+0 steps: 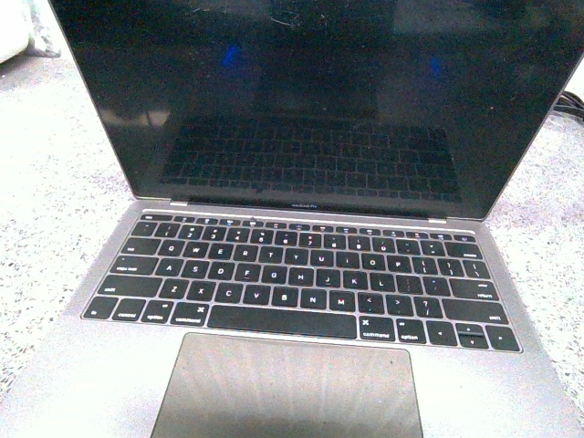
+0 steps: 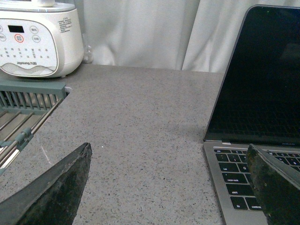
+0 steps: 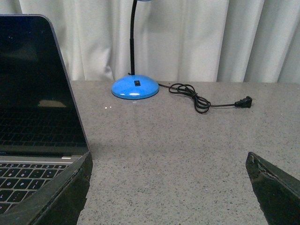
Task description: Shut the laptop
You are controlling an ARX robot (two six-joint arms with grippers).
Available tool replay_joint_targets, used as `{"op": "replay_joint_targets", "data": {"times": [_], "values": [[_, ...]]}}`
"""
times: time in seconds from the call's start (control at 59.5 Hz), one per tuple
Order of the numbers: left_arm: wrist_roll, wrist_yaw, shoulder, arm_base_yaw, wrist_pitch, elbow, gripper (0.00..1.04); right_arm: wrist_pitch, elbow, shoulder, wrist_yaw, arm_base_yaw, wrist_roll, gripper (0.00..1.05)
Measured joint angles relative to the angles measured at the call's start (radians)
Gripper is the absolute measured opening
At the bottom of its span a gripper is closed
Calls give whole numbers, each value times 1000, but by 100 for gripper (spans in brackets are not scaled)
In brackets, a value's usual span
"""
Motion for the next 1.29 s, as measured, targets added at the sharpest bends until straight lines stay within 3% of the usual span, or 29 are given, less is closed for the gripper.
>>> {"op": "replay_joint_targets", "data": {"times": [1.293], "values": [[0, 0, 0, 0, 0, 0, 98, 0, 0, 0, 0, 0, 0, 96]]}}
